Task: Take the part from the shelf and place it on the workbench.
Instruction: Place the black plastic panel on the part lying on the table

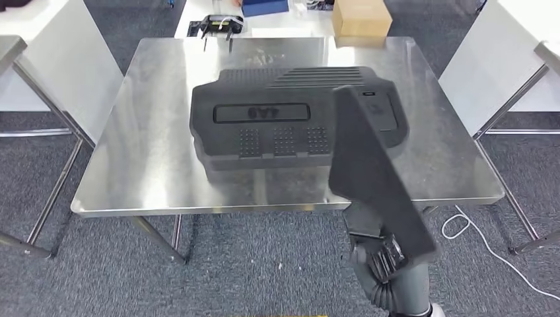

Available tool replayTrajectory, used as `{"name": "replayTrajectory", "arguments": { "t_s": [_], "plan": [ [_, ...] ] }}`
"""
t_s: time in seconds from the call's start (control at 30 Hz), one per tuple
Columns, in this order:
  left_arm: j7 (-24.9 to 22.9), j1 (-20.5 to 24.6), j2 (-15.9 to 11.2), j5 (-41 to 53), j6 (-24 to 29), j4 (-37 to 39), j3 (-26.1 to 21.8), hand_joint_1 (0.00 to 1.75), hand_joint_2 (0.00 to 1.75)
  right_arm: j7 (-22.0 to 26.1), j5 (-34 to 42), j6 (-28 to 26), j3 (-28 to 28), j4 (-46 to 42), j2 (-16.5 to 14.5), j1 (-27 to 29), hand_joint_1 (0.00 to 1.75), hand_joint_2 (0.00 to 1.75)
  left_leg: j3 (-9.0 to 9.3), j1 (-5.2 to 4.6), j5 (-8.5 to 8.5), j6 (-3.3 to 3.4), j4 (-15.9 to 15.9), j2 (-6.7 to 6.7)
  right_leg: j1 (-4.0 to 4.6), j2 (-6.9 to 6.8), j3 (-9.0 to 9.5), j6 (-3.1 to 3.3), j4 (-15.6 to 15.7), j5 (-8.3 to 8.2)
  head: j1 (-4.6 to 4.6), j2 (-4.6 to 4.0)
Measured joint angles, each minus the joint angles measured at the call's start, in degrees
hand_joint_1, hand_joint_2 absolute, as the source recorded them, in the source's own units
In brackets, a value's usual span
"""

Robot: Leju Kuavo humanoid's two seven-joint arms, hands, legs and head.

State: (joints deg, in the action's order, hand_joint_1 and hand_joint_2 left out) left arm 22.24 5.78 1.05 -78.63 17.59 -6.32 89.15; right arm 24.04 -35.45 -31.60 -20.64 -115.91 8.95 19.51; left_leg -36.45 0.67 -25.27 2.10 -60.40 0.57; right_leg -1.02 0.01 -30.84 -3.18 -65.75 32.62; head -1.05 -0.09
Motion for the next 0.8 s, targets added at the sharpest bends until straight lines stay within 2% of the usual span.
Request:
{"name": "replayTrajectory", "arguments": {
  "t_s": [0.07, 0.1, 0.13, 0.17, 0.23, 0.27, 0.3, 0.37, 0.43, 0.47, 0.57, 0.6, 0.63, 0.67, 0.7, 0.73, 0.8],
  "plan": [
    [0.0, 0.0, 0.0, -0.1, -0.2, 0.0, 0.0, 0.0, 1.75, -1.4, -5.2, -1.3, 0.2, 0.0, 0.2, 0.0, 1.75, 1.75, 0.47, -0.03, -0.64, 0.28, 0.1, 0.2, 0.05, 0.0, -5.43, 0.26, -6.7, 2.28, 0.07, 0.0],
    [-0.1, 0.0, 0.0, -0.1, -0.3, 0.0, 0.0, 0.0, 1.75, -2.3, -8.0, -2.0, 0.3, 0.0, 0.4, -0.2, 1.75, 1.75, 0.84, -0.05, -1.04, 0.31, 0.1, 0.34, 0.04, 0.0, -7.46, 0.21, -8.2, 3.16, 0.07, 0.0],
    [-0.1, 0.0, -0.1, -0.2, -0.4, 0.0, 0.0, 0.0, 1.75, -3.2, -10.8, -2.6, 0.5, -0.1, 0.7, -0.4, 1.75, 1.75, 1.34, -0.06, -1.47, 0.3, 0.1, 0.48, 0.01, 0.0, -8.58, 0.02, -8.0, 3.24, 0.08, 0.0],
    [-0.1, 0.0, -0.1, -0.3, -0.6, 0.0, 0.0, 0.0, 1.75, -4.3, -13.4, -3.0, 0.7, -0.2, 1.2, -0.8, 1.75, 1.75, 1.96, -0.06, -1.92, 0.24, 0.1, 0.59, -0.05, 0.0, -8.73, -0.48, -5.9, 2.11, 0.09, 0.0],
    [-0.1, 0.0, -0.1, -0.6, -0.7, 0.0, 0.0, 0.0, 1.75, -6.2, -17.6, -3.2, 1.2, -0.5, 2.5, -2.0, 1.75, 1.75, 3.24, -0.13, -2.94, -0.07, 0.0, 0.74, -0.15, -0.06, -7.3, -1.64, 1.1, -2.81, 0.12, 0.0],
    [-0.1, 0.0, -0.2, -0.7, -0.7, 0.0, 0.0, 0.0, 1.75, -7.0, -19.0, -3.1, 1.5, -0.7, 3.2, -2.7, 1.75, 1.75, 3.7, -0.22, -3.42, -0.34, 0.1, 0.8, -0.09, -0.21, -6.56, -1.56, 3.9, -4.76, 0.14, 0.0],
    [-0.1, 0.0, -0.2, -0.7, -0.7, 0.0, 0.0, 0.0, 1.75, -7.5, -19.8, -3.1, 1.7, -0.9, 3.7, -3.3, 1.75, 1.75, 4.04, -0.32, -3.82, -0.69, 0.2, 0.83, 0.06, -0.28, -5.91, -1.14, 5.8, -6.16, 0.13, 0.0],
    [-0.1, 0.0, -0.3, -0.7, -0.7, 0.0, 0.0, 0.0, 1.75, -8.0, -20.3, -3.0, 2.0, -1.3, 4.4, -4.0, 1.75, 1.75, 4.62, -0.42, -4.09, -1.35, 0.2, 0.78, 0.29, -0.29, -5.25, 0.54, 6.6, -6.74, 0.16, 0.0],
    [-0.1, -0.1, -0.3, -0.7, -0.7, 0.0, 0.0, 0.0, 1.75, -8.2, -20.5, -3.0, 2.0, -1.6, 4.8, -4.3, 1.75, 1.75, 4.52, -0.31, -4.41, -1.84, -1.1, 0.49, -0.04, -0.16, -4.09, 1.57, 6.9, -7.12, 0.15, 0.0],
    [-0.1, 0.0, -0.3, -0.7, -0.8, 0.0, 0.0, 0.0, 1.75, -8.3, -20.5, -3.0, 2.0, -1.7, 4.9, -4.5, 1.75, 1.75, 3.7, -0.25, -4.97, -1.99, -3.0, 0.34, -0.17, -0.16, -3.29, 2.04, 7.0, -7.03, 0.1, 0.0],
    [-0.1, -0.1, -0.3, -0.7, -0.8, 0.0, 0.0, 0.0, 1.75, -8.3, -20.6, -3.0, 2.0, -1.8, 5.2, -4.9, 1.75, 1.75, -1.99, -0.15, -8.42, -2.32, -12.4, 0.02, -0.07, -0.18, -1.77, 2.95, 7.0, -5.93, 0.0, 0.0],
    [-0.1, -0.1, -0.3, -0.7, -0.8, 0.0, 0.0, 0.0, 1.75, -8.3, -20.6, -3.0, 2.0, -1.8, 5.2, -5.0, 1.75, 1.75, -3.78, -0.12, -9.37, -2.41, -14.3, -0.02, 0.0, -0.12, -1.27, 3.01, 7.0, -5.47, 0.02, 0.0],
    [-0.1, -0.2, -0.3, -0.7, -0.8, 0.0, 0.0, 0.0, 1.75, -8.3, -20.6, -3.0, 2.0, -1.8, 5.2, -5.0, 1.75, 1.75, -4.79, -0.09, -9.5, -2.44, -14.6, -0.04, 0.04, -0.05, -0.68, 2.96, 7.0, -4.99, 0.0, 0.0],
    [-0.1, -0.2, -0.3, -0.7, -0.8, 0.0, 0.0, 0.0, 1.75, -8.3, -20.6, -3.0, 2.0, -1.8, 5.3, -5.0, 1.75, 1.75, -4.85, -0.07, -8.44, -2.39, -13.1, -0.06, 0.06, 0.02, 0.06, 2.87, 7.0, -4.45, -0.01, 0.0],
    [-0.1, -0.3, -0.4, -0.7, -0.8, 0.0, 0.0, 0.0, 1.75, -8.3, -20.7, -3.0, 2.0, -1.8, 5.3, -5.0, 1.75, 1.75, -4.19, -0.05, -6.44, -2.27, -10.2, -0.09, 0.05, 0.06, 0.83, 2.74, 7.0, -3.91, -0.01, 0.0],
    [-0.1, -0.3, -0.4, -0.7, -0.8, 0.0, 0.0, 0.0, 1.75, -8.4, -21.0, -3.0, 2.0, -1.8, 5.3, -5.1, 1.75, 1.75, -3.18, -0.06, -3.64, -2.07, -6.8, -0.18, 0.05, 0.08, 1.41, 2.54, 7.0, -3.32, -0.03, 0.0],
    [-0.1, -0.3, -0.5, -0.8, -0.8, 0.0, 0.0, 0.0, 1.75, -8.9, -22.3, -2.9, 2.0, -1.7, 5.6, -5.5, 1.75, 1.75, -1.83, -0.36, -0.87, -1.57, -2.3, -0.35, 0.22, 0.13, 2.13, 1.92, 7.1, -2.35, 0.0, 0.0]
  ]
}}
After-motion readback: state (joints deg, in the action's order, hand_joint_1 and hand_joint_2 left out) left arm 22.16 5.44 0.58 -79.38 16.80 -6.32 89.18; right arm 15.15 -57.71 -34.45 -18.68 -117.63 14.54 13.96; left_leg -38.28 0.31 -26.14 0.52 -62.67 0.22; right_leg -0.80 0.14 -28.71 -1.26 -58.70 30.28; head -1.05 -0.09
